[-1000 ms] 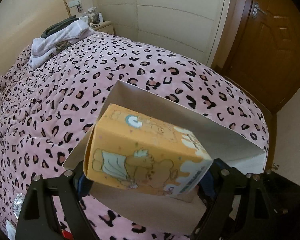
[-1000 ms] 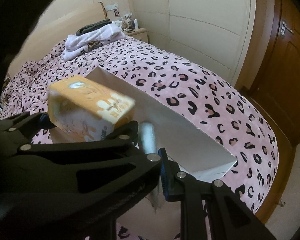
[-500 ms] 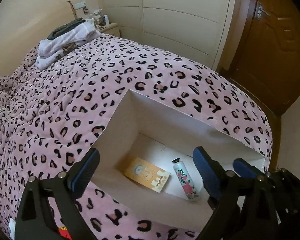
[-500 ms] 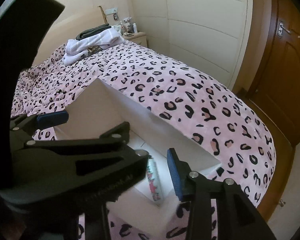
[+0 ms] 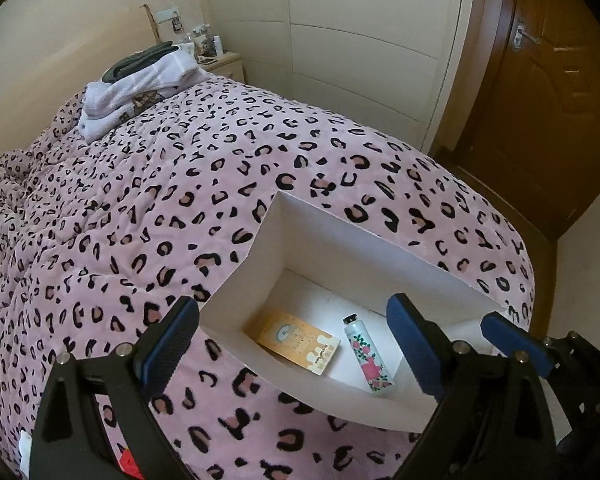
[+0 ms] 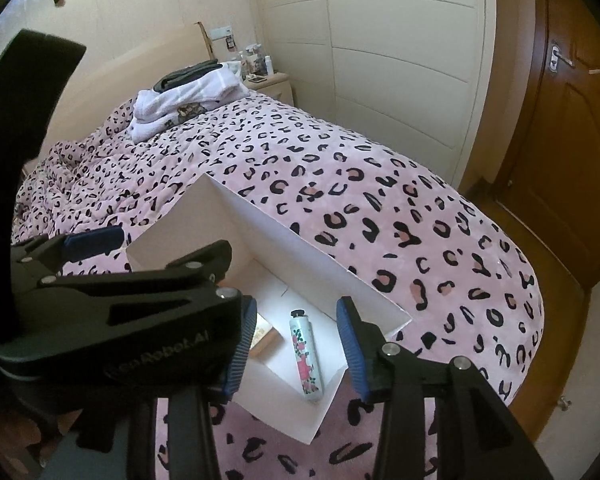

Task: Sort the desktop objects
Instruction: 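Lower the box and tube into the paper bag and open both tools, then withdraw both tools from the bag back over the remaining items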

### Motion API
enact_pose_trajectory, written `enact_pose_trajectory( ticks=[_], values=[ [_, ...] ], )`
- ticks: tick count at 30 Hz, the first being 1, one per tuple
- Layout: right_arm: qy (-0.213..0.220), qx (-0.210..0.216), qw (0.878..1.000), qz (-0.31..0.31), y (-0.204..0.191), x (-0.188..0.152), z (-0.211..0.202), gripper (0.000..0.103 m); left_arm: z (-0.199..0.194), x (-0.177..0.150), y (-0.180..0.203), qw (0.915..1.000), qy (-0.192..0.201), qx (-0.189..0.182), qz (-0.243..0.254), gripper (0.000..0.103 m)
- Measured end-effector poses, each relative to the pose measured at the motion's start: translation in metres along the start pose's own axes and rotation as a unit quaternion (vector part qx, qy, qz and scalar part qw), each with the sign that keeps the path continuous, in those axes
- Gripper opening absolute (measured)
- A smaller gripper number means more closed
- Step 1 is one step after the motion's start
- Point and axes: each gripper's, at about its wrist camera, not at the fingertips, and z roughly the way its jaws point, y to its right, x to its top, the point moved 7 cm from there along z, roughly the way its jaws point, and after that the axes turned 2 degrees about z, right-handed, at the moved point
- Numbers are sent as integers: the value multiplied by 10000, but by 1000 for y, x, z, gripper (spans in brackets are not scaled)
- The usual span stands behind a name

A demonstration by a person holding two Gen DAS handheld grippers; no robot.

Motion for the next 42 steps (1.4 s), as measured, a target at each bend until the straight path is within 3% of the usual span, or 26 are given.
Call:
enact_pose_trajectory(
  ticks=[15, 18, 21, 26, 31, 37, 42],
  values=[
    [-28, 118, 9997, 235, 18, -1, -22, 44, -12, -4, -3, 9977, -181, -543, -361, 96],
    [36, 181, 9995, 240, 18, -1, -33, 44, -31, -9, -13, 9979, 9, -487, -434, 96],
    [199, 300, 9992, 174, 12, -2, -52, 44, -62, -25, -35, 9981, 283, -162, -531, 96],
    [400, 567, 9976, -28, -14, -10, -83, 44, -110, -66, -72, 9946, 559, 469, -741, 96],
    [410, 864, 9949, -319, -55, -30, -105, 44, -157, -127, -107, 9881, 715, 849, -1068, 96],
    [279, 1240, 9894, -700, -112, -73, -118, 44, -198, -210, -144, 9781, 747, 1097, -1605, 96],
    [32, 1459, 9835, -1069, -156, -118, -115, 44, -214, -286, -174, 9650, 570, 1480, -2089, 96]
  ],
)
